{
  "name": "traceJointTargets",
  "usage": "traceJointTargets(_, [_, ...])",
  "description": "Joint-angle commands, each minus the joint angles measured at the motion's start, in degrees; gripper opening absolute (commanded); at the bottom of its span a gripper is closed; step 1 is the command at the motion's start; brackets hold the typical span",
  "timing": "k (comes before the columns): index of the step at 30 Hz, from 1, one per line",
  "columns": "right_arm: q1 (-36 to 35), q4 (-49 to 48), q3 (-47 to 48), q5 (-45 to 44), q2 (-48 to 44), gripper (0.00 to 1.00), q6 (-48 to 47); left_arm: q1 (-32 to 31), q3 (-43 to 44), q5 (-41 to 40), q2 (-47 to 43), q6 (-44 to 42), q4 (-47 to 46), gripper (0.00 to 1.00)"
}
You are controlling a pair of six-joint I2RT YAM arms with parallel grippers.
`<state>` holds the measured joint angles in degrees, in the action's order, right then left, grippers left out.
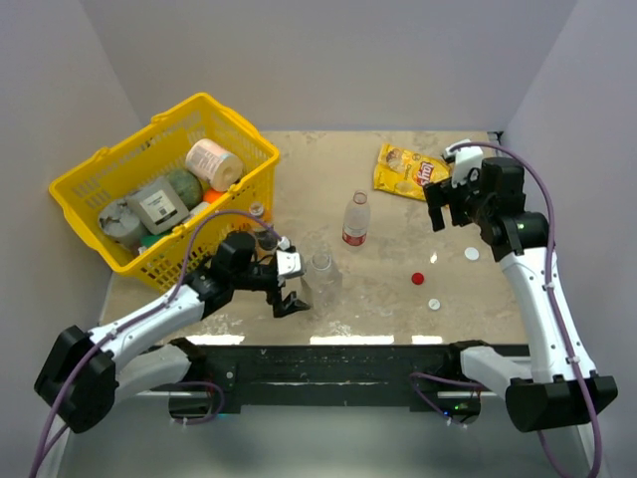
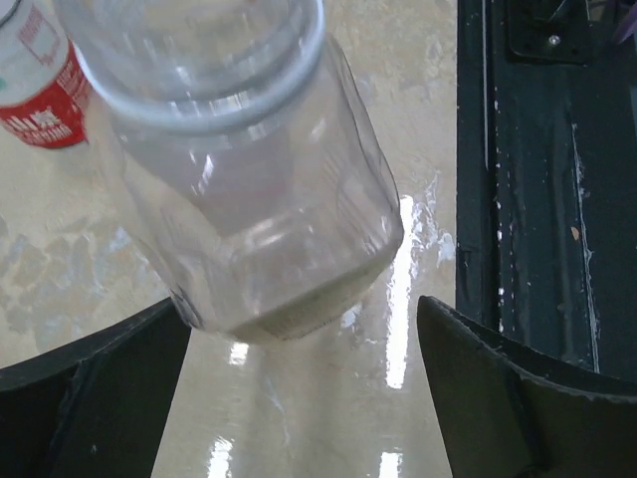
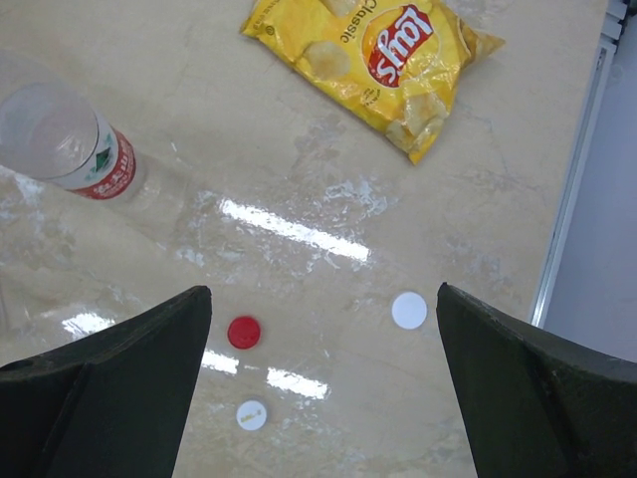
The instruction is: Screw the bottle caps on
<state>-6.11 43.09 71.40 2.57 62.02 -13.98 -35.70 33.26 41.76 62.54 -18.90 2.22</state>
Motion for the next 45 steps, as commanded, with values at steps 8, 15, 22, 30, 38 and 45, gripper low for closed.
traceJointTargets(8, [-0.1,4.4,1.5,2.1,0.7,0.99,-6.0,-5.3,-25.2,-21.4,-5.0,16.9,-42.6,1.0])
traceJointTargets(15, [-0.2,5.4,3.8,0.8,3.3,0.99,-6.1,-13.2,-26.3,-40.5,13.0,20.8,-68.0,1.0])
traceJointTargets(22, [-0.1,7.6,0.2,-0.2,0.6,0.99,-8.5,-17.9,-28.6,-35.9,18.7,22.1,-80.5,1.0])
traceJointTargets(30, [-0.2,8.7,0.2,1.6,2.0,0.99,-9.4,-19.0,-28.2,-37.4,23.5,22.4,-86.1,1.0])
traceJointTargets(38, [-0.1,9.0,0.0,1.9,2.8,0.99,-9.0,-23.6,-24.8,-48.2,30.3,25.0,-91.1,1.0])
traceJointTargets(45, [-0.1,8.8,-1.3,2.0,2.5,0.99,-8.1,-24.9,-21.7,-61.8,31.7,27.2,-87.1,1.0])
